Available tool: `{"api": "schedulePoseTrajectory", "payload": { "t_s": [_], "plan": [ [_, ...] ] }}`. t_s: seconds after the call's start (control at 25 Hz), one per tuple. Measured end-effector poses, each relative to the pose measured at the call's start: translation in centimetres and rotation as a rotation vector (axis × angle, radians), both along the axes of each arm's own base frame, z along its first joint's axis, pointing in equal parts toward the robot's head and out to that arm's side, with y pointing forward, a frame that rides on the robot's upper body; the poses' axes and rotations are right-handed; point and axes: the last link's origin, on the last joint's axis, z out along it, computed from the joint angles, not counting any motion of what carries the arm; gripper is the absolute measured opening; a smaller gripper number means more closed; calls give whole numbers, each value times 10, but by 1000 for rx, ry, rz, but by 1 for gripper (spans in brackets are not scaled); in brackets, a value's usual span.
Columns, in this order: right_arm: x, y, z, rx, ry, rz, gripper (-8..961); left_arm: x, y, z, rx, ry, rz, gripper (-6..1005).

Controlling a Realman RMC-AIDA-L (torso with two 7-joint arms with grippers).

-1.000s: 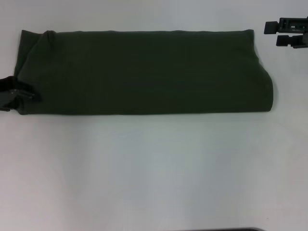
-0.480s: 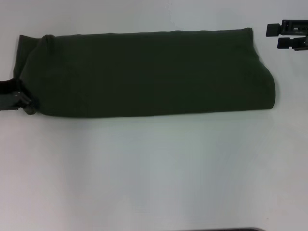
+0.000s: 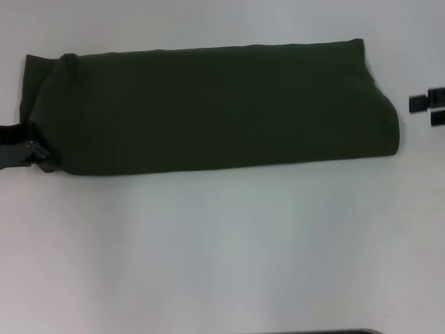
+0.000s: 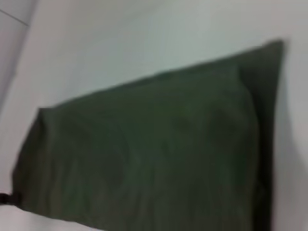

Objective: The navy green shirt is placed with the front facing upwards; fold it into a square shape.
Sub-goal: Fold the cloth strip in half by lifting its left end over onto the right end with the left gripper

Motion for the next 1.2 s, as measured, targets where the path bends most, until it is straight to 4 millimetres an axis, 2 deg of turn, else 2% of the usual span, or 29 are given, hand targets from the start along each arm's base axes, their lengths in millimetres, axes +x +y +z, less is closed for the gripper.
{"api": "schedulePoseTrajectory", "payload": {
  "t_s": [0.28, 0.64, 0.92, 1.16, 1.2],
  "plan": [
    [6, 1, -22, 0, -44, -11, 847, 6, 3, 0, -6, -3, -21, 41],
    [1, 5, -45, 6, -46, 7, 832, 9, 4, -1, -8, -6, -25, 43],
    [-7, 5, -61, -72, -80, 30, 820, 13, 6, -3, -11, -9, -33, 46],
    [-9, 9, -59, -69, -83, 23, 810, 16, 7, -4, -19, -14, -41, 47],
    [-9, 9, -58, -69, -84, 21, 771, 16, 7, -4, -21, -16, -41, 48]
  ]
}}
